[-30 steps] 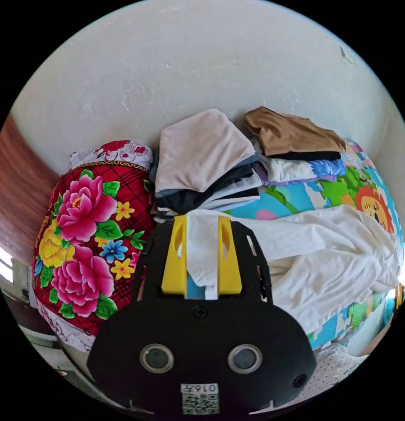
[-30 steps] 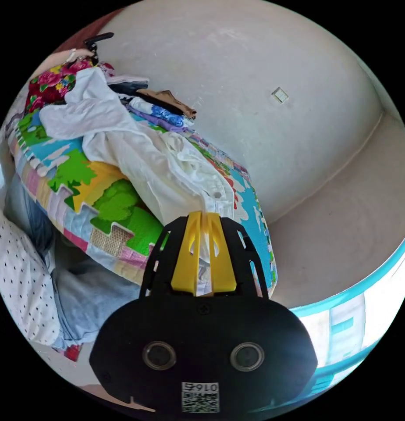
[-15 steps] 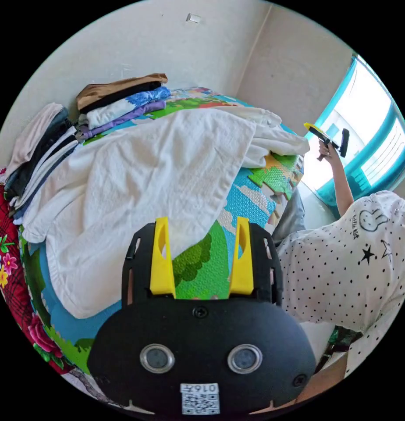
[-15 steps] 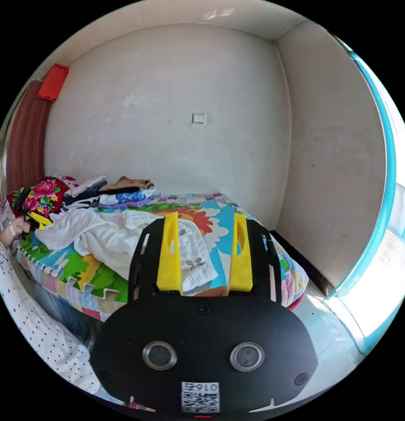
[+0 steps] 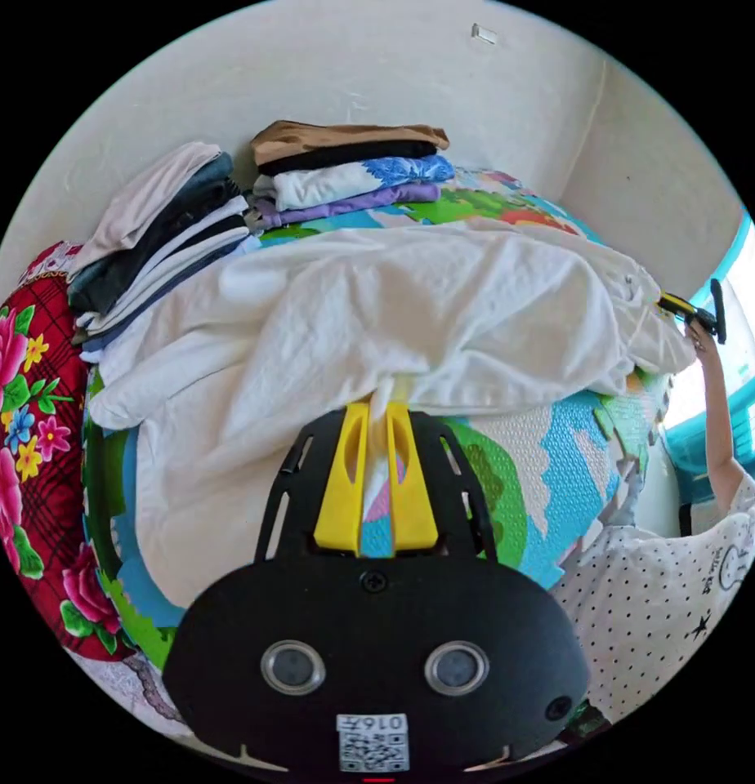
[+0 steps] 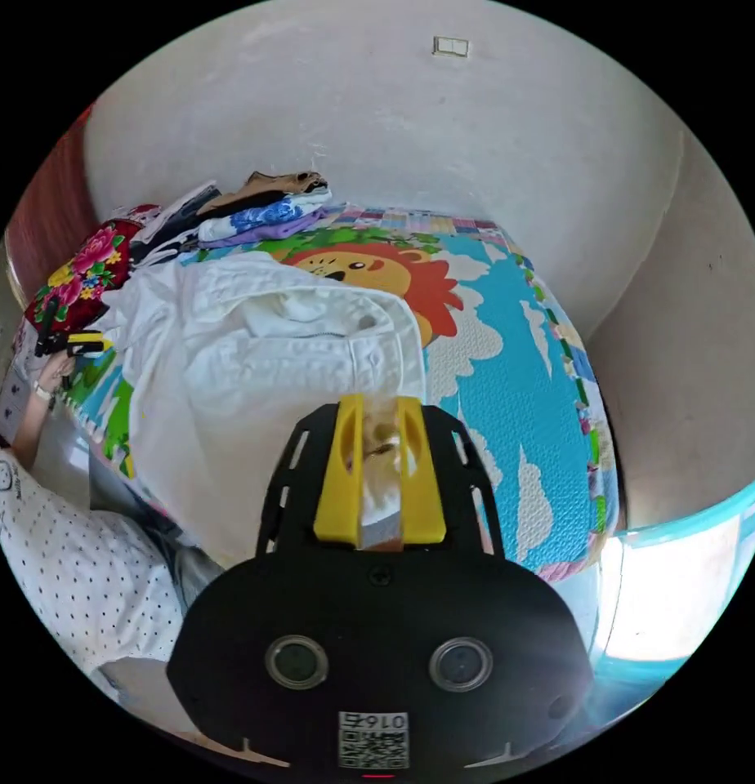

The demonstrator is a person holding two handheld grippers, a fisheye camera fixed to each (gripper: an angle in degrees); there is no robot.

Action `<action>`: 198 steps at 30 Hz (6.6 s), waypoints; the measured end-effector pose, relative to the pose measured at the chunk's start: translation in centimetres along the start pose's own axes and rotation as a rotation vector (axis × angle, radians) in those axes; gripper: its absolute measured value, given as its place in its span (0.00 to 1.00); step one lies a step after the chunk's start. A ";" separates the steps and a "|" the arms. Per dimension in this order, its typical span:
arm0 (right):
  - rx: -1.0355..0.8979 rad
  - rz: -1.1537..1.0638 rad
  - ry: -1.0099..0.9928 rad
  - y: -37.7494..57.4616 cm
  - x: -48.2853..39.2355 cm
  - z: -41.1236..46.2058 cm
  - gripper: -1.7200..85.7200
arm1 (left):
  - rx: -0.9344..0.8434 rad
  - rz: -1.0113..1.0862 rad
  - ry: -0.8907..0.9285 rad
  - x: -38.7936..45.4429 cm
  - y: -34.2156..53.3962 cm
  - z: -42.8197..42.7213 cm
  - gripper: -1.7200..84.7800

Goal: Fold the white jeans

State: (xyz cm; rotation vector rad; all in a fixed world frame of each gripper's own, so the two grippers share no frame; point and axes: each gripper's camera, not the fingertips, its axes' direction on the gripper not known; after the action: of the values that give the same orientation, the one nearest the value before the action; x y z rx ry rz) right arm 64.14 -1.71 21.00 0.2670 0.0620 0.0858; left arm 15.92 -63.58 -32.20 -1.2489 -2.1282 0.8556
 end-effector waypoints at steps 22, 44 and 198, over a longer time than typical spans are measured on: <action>-0.090 0.041 -0.294 0.4 7.5 12.7 0.17 | 0.292 -0.182 -0.126 2.4 8.8 -14.0 0.03; -0.236 -0.017 -0.136 2.4 1.6 13.5 0.06 | 0.074 0.003 -0.135 15.6 9.5 -7.1 0.04; 0.024 -0.707 -0.504 -38.0 -67.7 -6.0 0.09 | 0.297 -0.352 -0.097 35.6 18.4 -11.2 0.14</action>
State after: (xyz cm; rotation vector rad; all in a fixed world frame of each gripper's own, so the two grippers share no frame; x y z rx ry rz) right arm -0.76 -42.94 8.51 0.2712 -0.3444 -0.6845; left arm 18.58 -22.13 -34.12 -0.6707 -2.1120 1.0405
